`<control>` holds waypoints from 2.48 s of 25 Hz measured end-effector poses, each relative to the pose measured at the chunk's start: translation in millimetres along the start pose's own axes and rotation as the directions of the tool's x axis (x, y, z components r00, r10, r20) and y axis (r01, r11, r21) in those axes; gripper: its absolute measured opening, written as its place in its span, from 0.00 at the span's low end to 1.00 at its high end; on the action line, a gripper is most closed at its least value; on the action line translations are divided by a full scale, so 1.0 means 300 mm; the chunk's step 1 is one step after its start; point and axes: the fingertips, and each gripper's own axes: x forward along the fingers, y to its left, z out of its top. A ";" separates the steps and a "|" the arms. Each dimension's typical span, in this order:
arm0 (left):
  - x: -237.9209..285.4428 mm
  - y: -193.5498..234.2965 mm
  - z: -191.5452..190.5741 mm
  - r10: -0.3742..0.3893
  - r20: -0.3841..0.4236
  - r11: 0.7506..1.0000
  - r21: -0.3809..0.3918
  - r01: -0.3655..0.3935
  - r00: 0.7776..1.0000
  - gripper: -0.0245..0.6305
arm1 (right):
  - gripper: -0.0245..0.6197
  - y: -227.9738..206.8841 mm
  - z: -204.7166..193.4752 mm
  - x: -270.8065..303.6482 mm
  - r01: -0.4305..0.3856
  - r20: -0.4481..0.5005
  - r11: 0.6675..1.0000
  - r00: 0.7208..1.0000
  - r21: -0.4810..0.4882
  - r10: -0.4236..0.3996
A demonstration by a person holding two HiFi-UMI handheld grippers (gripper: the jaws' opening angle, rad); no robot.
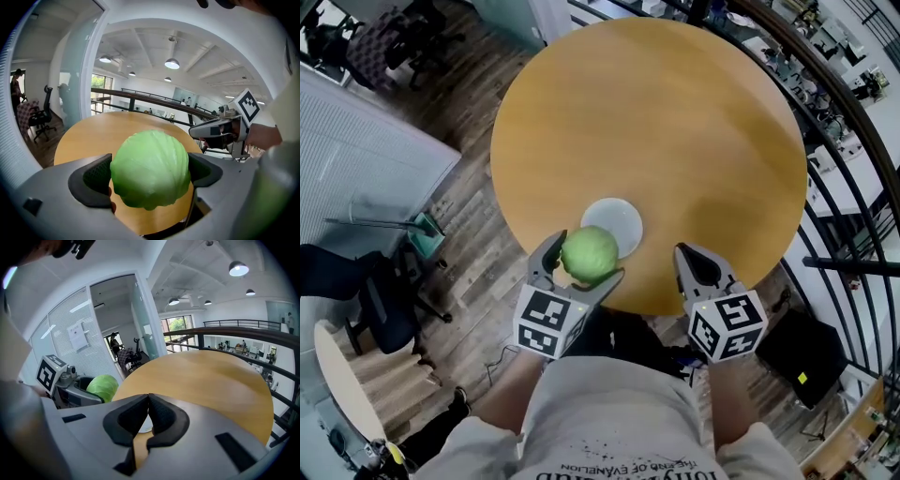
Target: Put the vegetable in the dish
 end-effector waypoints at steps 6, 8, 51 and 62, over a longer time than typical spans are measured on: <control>0.097 0.001 -0.026 -0.004 -0.047 1.000 -0.002 0.004 0.999 0.78 | 0.08 -0.067 -0.059 0.046 -0.003 -0.028 0.998 1.000 0.059 0.005; 0.123 0.008 -0.027 -0.003 -0.054 1.000 -0.003 0.002 0.999 0.78 | 0.08 -0.084 -0.067 0.062 -0.003 -0.034 0.998 0.999 0.071 0.006; 0.541 0.130 -0.310 -0.014 -0.319 0.996 0.076 0.040 0.948 0.78 | 0.08 -0.238 -0.204 0.221 0.015 -0.102 0.980 0.995 0.199 0.006; 0.571 0.145 -0.345 -0.007 -0.357 0.996 0.081 0.038 0.934 0.78 | 0.08 -0.248 -0.219 0.240 0.010 -0.113 0.976 0.993 0.220 0.015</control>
